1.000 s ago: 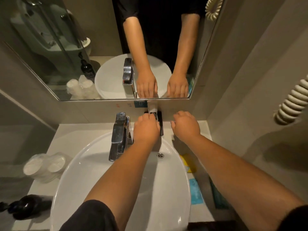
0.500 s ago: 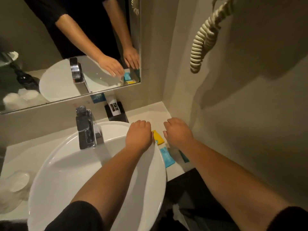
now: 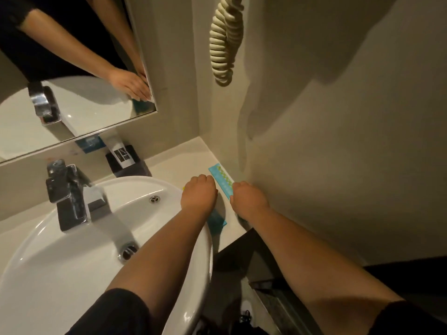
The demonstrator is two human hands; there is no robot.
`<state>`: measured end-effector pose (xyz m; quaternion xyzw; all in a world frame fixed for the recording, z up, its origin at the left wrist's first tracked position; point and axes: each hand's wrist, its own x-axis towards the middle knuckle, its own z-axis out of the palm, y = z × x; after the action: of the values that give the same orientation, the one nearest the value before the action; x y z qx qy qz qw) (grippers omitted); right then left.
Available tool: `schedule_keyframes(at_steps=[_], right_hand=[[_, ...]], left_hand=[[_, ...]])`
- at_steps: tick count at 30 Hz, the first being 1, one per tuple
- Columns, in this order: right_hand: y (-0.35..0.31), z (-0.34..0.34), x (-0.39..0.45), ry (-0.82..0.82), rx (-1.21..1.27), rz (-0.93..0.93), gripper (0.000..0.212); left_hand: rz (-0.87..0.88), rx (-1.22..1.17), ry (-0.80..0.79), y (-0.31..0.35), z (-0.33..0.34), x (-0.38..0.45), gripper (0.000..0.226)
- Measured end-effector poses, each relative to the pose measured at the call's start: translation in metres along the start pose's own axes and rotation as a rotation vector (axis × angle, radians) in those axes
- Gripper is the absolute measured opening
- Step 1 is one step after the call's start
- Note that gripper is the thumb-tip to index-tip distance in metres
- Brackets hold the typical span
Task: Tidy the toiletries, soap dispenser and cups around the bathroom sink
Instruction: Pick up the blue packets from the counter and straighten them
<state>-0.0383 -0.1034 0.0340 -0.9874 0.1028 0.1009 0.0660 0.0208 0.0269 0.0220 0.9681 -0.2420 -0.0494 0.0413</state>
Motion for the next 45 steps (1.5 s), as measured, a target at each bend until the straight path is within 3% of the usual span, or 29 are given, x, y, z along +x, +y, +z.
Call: schedule_keyframes(at_steps=[4,8,13,18,25,31,34,36,39,41,45], right_hand=[[0.003,0.006,0.009,-0.059,0.016,0.060,0.021],[-0.002,0.017,0.024,-0.099,0.081,0.128,0.022],[-0.005,0.027,0.039,-0.138,0.173,0.196,0.025],[-0.005,0.032,0.049,-0.125,0.284,0.263,0.025],[-0.004,0.043,0.058,-0.134,0.432,0.372,0.022],[-0.005,0.035,0.060,-0.157,0.691,0.394,0.024],[-0.007,0.009,0.057,-0.170,0.808,0.373,0.022],[-0.013,-0.014,0.057,-0.127,0.793,0.335,0.010],[-0.031,-0.051,0.057,-0.032,0.741,0.278,0.021],[-0.042,-0.074,0.057,0.000,0.715,0.224,0.016],[-0.068,-0.103,0.057,0.023,0.869,0.134,0.025]], left_hand=[[-0.083,-0.072,-0.116,0.013,0.013,0.018,0.019],[-0.235,-0.290,-0.207,0.024,0.023,0.036,0.020],[-0.394,-0.497,-0.246,0.027,0.034,0.049,0.013],[-0.575,-0.630,-0.286,0.022,0.044,0.062,0.027],[-0.655,-0.726,-0.322,0.014,0.057,0.065,0.023],[-0.684,-0.949,-0.177,0.009,0.041,0.056,0.004],[-0.683,-0.995,-0.099,0.004,0.012,0.050,0.014],[-0.683,-1.069,-0.033,-0.001,-0.009,0.046,0.015],[-0.646,-1.140,0.071,-0.011,-0.041,0.039,0.010],[-0.596,-1.171,0.145,-0.020,-0.062,0.035,0.007],[-0.525,-1.194,0.295,-0.046,-0.098,0.023,0.013]])
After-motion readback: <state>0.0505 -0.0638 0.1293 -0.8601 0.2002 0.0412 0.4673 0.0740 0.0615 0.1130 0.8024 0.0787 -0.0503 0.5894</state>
